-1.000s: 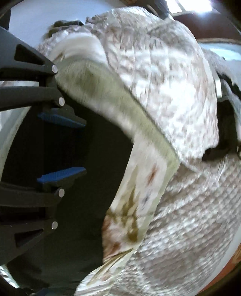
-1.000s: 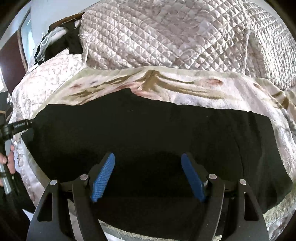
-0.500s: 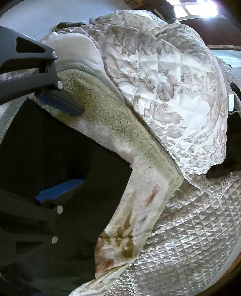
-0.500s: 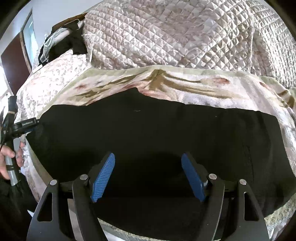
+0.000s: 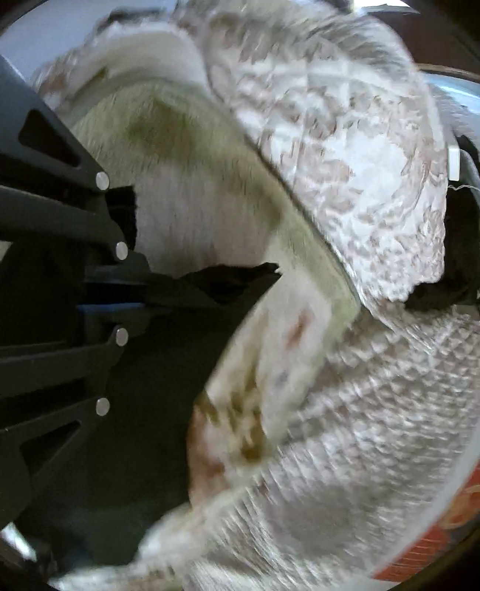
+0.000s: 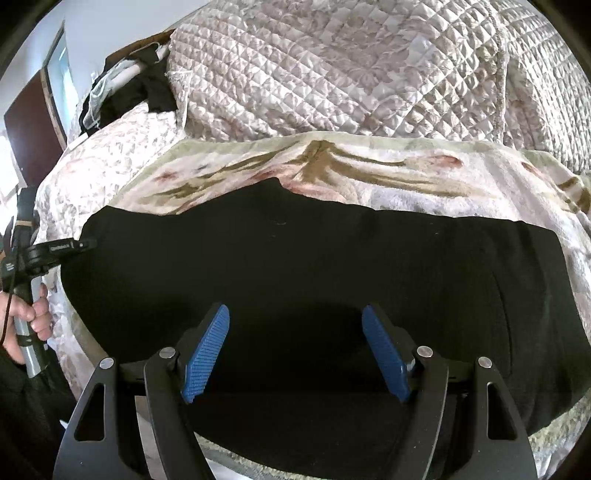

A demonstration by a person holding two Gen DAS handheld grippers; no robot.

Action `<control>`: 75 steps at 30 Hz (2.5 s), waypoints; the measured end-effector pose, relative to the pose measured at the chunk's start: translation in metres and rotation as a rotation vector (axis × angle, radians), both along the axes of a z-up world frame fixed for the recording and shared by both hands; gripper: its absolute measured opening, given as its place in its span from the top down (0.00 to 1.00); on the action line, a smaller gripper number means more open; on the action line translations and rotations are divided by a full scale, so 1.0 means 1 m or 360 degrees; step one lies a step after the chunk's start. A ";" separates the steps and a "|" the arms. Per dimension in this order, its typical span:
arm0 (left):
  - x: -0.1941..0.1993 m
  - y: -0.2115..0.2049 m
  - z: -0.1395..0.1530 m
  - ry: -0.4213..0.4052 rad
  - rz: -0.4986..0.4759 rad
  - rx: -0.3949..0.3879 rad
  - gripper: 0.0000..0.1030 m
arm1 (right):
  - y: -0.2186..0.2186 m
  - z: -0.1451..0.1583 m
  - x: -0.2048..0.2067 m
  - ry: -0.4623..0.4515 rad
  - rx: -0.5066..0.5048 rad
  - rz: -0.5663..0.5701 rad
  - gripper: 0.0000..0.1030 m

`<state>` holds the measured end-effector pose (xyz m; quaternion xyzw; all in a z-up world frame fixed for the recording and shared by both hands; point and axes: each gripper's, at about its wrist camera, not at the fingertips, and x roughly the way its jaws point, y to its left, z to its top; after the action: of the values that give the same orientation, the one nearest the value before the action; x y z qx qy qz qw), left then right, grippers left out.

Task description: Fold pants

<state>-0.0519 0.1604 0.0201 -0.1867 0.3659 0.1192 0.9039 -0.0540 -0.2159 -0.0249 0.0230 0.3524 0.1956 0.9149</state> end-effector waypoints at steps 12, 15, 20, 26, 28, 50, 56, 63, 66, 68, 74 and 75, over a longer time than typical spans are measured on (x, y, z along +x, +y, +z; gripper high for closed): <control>0.023 -0.101 0.038 -0.0131 -0.0505 -0.0479 0.93 | -0.020 0.018 -0.006 -0.0054 0.0138 -0.0084 0.28; 0.035 -0.147 0.036 -0.0092 -0.0648 -0.0501 0.93 | -0.029 0.020 -0.005 -0.0045 0.0175 -0.0113 0.28; 0.053 -0.204 0.009 0.0072 -0.0843 -0.0553 0.92 | -0.043 0.018 -0.003 -0.0002 0.0222 -0.0165 0.28; 0.053 -0.215 0.005 0.0120 -0.0953 -0.0682 0.79 | -0.052 0.015 0.000 0.0056 0.0315 -0.0172 0.28; 0.047 -0.208 0.020 0.0039 -0.0982 -0.0667 0.70 | -0.052 0.013 0.002 0.0094 0.0369 -0.0147 0.28; 0.032 -0.098 0.011 0.0001 -0.0567 -0.0195 0.62 | 0.011 -0.013 0.057 0.0398 0.0382 0.0124 0.57; 0.032 -0.099 0.007 0.0018 -0.0551 -0.0168 0.62 | 0.004 -0.010 0.054 0.0367 0.0450 0.0094 0.97; 0.034 -0.103 0.002 0.0037 -0.0574 -0.0155 0.62 | -0.004 -0.017 0.056 0.0363 0.0438 0.0012 0.98; 0.033 -0.105 0.003 0.0037 -0.0582 -0.0142 0.62 | -0.008 -0.009 0.049 0.0291 0.0415 -0.0031 0.98; 0.032 -0.105 0.004 0.0031 -0.0582 -0.0136 0.62 | -0.013 -0.005 0.048 0.0265 0.0445 -0.0043 0.98; 0.031 -0.109 0.001 0.0050 -0.0604 -0.0130 0.62 | -0.013 -0.017 0.054 0.0325 0.0433 -0.0055 0.98; 0.031 -0.110 0.001 0.0053 -0.0610 -0.0126 0.62 | -0.014 -0.016 0.053 0.0320 0.0437 -0.0053 0.98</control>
<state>-0.0208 0.0503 0.0211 -0.1469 0.4141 -0.0665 0.8958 -0.0007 -0.2299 -0.0408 0.1729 0.4118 0.2235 0.8664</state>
